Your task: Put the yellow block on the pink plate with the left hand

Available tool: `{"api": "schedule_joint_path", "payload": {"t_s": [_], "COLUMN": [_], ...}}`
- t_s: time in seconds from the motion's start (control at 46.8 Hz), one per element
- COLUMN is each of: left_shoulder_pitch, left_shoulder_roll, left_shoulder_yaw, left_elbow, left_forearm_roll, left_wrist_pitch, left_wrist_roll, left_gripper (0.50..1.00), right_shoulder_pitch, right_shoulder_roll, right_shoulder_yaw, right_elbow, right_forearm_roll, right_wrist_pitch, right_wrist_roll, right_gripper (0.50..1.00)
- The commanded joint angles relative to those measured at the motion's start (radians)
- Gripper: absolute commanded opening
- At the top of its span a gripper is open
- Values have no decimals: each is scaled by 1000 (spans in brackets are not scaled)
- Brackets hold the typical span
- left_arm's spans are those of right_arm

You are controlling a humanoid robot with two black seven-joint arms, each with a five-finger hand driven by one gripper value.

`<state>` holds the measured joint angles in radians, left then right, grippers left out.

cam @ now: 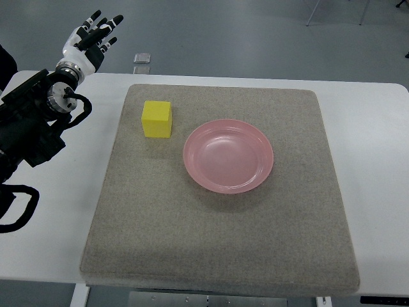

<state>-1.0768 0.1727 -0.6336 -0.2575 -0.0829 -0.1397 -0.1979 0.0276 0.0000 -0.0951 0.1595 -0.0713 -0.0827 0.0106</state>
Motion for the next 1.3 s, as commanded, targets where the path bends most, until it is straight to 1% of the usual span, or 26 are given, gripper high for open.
{"api": "schedule_joint_path", "payload": {"t_s": [0.0,0.235,1.068,1.282], "left_shoulder_pitch": [0,2,-2,-14], "left_shoulder_roll": [1,1,4,16], "left_shoulder_yaw": [0,0,2,35], "left_elbow": [1,0,-2,-48], "left_forearm_roll": [0,0,0,74], "left_wrist_pitch": [0,0,-3,-5], "left_wrist_roll": [0,-20,-20,-20], "left_gripper": [992,992,992,990], "right_shoulder_pitch": [0,0,0,0], "right_shoulder_roll": [0,0,0,0], "right_shoulder_yaw": [0,0,0,0], "right_elbow": [0,0,0,0], "right_forearm_roll": [1,-1,1,-1], "right_wrist_pitch": [0,0,0,0], "right_wrist_roll": [0,0,0,0], "right_gripper": [924,924,924,924]}}
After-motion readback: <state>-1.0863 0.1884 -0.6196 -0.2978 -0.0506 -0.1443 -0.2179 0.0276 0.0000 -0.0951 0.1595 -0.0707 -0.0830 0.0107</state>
